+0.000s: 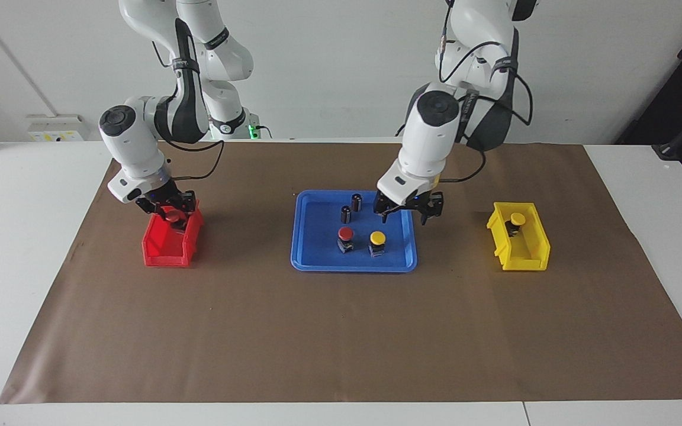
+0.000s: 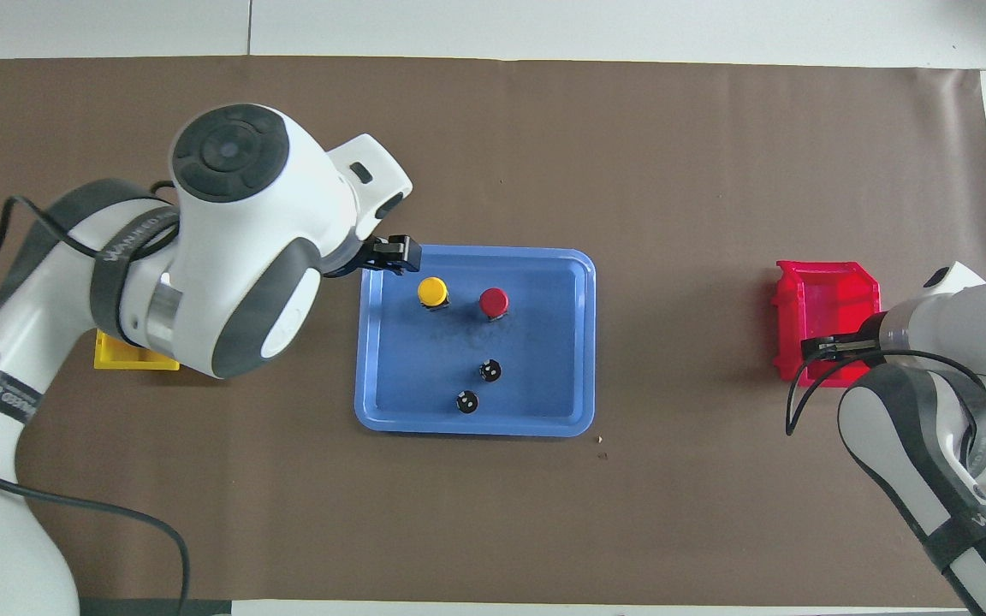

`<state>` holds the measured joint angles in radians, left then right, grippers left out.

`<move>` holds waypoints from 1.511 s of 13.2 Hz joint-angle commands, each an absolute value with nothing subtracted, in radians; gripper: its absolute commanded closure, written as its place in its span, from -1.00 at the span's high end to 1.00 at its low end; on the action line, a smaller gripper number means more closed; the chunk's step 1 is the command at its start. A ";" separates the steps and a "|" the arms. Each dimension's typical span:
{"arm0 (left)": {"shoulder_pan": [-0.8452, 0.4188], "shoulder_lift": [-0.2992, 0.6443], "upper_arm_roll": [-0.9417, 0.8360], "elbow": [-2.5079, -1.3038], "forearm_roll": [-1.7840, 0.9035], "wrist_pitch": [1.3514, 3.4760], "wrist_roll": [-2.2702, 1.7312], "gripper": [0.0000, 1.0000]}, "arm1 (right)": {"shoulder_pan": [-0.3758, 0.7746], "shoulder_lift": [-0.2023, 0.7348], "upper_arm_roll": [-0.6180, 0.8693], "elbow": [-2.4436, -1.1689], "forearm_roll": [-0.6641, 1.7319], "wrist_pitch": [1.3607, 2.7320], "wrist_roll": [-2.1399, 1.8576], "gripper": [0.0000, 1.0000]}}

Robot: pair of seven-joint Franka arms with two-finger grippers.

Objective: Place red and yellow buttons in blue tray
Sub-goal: 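Place the yellow button in the tray while the right gripper grasps red, then lower the red button into the tray while the left gripper grasps yellow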

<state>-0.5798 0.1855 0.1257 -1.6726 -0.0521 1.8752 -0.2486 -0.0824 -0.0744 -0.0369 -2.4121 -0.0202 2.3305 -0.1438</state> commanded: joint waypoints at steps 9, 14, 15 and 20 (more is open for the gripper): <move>-0.154 0.038 0.127 -1.984 -0.015 2.052 0.320 0.96 | 0.096 0.064 -0.002 -1.871 -0.002 1.843 0.131 -0.49; -0.094 -0.046 0.126 -2.166 -0.015 2.111 0.315 0.67 | 0.401 0.175 0.002 -1.836 0.040 2.138 0.610 -0.49; -0.094 -0.049 0.127 -2.183 -0.017 2.120 0.287 0.67 | 0.431 0.193 0.002 -1.844 0.041 2.163 0.652 -0.49; -0.109 -0.049 0.123 -2.209 -0.021 2.155 0.026 0.64 | 0.483 0.264 0.002 -1.891 0.043 2.262 0.709 -0.46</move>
